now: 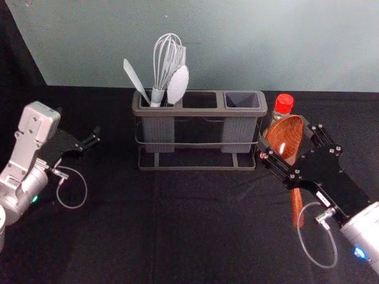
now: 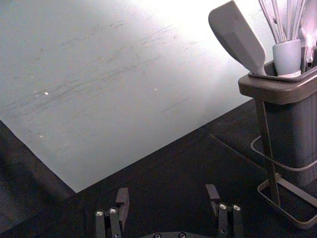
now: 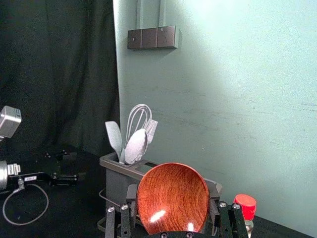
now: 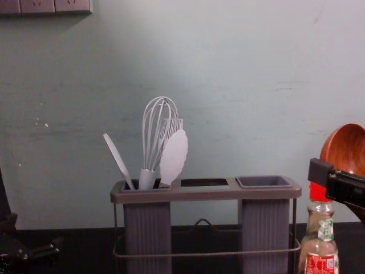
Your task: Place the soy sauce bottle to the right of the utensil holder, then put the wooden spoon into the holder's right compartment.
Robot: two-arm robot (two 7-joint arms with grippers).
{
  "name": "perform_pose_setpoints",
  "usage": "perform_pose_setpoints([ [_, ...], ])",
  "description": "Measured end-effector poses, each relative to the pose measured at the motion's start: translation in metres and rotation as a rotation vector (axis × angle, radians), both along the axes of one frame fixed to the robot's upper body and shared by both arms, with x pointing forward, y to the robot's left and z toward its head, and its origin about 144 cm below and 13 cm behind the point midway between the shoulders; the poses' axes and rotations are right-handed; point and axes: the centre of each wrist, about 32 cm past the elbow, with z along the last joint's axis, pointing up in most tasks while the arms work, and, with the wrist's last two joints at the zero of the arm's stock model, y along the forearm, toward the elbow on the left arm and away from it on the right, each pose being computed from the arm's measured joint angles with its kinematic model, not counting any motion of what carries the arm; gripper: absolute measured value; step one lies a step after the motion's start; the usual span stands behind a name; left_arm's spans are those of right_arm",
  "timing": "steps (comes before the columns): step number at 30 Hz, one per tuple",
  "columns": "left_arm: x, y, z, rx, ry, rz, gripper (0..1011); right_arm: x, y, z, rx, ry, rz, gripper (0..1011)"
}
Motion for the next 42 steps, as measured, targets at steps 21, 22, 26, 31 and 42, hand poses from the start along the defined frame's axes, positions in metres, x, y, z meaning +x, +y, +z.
perform_pose_setpoints([
  [21, 0.0, 0.0, 0.0, 0.0, 0.0, 0.0, 1011, 0.001, 0.0, 0.0, 0.003, -0.009, 0.001, 838],
  [22, 0.0, 0.0, 0.0, 0.0, 0.0, 0.0, 1011, 0.002, 0.0, 0.001, 0.006, -0.013, 0.001, 838],
  [26, 0.0, 0.0, 0.0, 0.0, 0.0, 0.0, 1011, 0.013, 0.001, 0.007, 0.017, -0.042, 0.009, 838],
  [31, 0.0, 0.0, 0.0, 0.0, 0.0, 0.0, 1011, 0.032, 0.003, 0.015, 0.02, -0.07, 0.032, 838],
  [42, 0.0, 0.0, 0.0, 0.0, 0.0, 0.0, 1011, 0.093, 0.012, 0.042, 0.035, -0.169, 0.132, 838],
])
